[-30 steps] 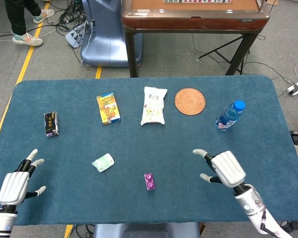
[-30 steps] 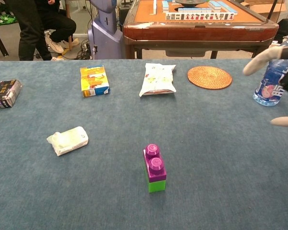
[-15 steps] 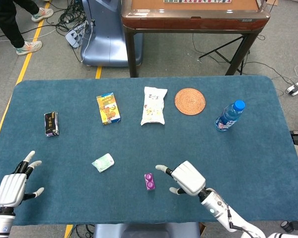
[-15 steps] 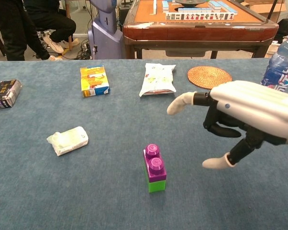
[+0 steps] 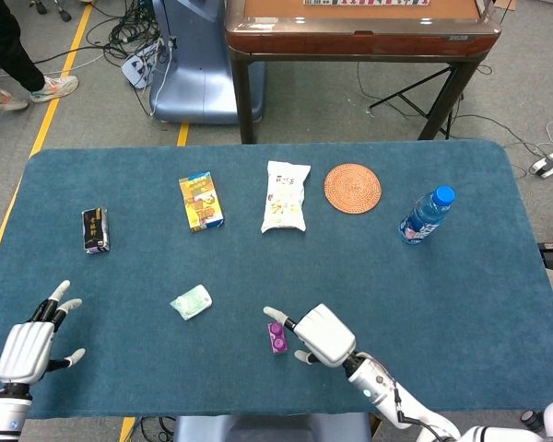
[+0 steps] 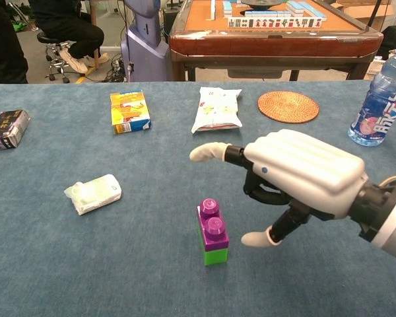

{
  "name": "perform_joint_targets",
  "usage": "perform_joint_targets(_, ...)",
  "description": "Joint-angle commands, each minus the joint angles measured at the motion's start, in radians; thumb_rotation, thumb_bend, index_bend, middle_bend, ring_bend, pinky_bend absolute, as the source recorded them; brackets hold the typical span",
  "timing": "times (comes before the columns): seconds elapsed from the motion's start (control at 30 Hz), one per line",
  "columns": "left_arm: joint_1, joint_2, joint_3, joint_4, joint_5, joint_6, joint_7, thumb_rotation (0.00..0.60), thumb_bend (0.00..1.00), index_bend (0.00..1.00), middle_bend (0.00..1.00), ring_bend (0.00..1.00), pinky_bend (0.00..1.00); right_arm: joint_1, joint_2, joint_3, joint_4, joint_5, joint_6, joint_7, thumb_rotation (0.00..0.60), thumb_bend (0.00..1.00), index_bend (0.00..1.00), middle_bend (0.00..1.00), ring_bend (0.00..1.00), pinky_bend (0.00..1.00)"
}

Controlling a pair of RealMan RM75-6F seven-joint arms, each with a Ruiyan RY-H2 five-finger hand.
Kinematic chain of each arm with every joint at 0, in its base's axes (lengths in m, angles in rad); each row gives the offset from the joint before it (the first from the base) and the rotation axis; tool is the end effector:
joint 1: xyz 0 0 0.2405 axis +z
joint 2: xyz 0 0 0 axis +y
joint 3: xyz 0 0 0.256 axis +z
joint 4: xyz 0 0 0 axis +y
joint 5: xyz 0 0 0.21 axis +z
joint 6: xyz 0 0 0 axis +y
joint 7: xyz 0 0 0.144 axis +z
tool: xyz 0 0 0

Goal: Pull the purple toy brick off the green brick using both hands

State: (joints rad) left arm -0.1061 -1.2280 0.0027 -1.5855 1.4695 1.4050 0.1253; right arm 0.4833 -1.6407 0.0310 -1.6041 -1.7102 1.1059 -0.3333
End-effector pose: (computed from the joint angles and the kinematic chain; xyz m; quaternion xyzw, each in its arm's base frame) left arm -0.3134 0.1748 0.1095 -0.6277 -0.4114 -0.3375 0.5682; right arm -0.1224 -0.2177 -0.0446 0.7908 -0.2783 0.4606 0.2917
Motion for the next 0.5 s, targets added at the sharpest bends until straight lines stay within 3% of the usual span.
perform_joint_targets(0.03,0.001,-0.002,0.001,0.004,-0.001,-0.001,-0.003,0.6,0.0,0.27,0.05,0.15,0.5,0.012,-0.021,0.0,0.016,-0.001,0.001,0.005,0.6,0.0,0.13,0.95,1.0,1.0)
perform_joint_targets(0.5,0.007,-0.008,0.004,0.021,-0.002,0.001,-0.023,0.6,0.0,0.27,0.05,0.15,0.5,0.047,-0.087,-0.003,0.07,0.024,-0.02,-0.003,0.6,0.0,0.13,0.95,1.0,1.0)
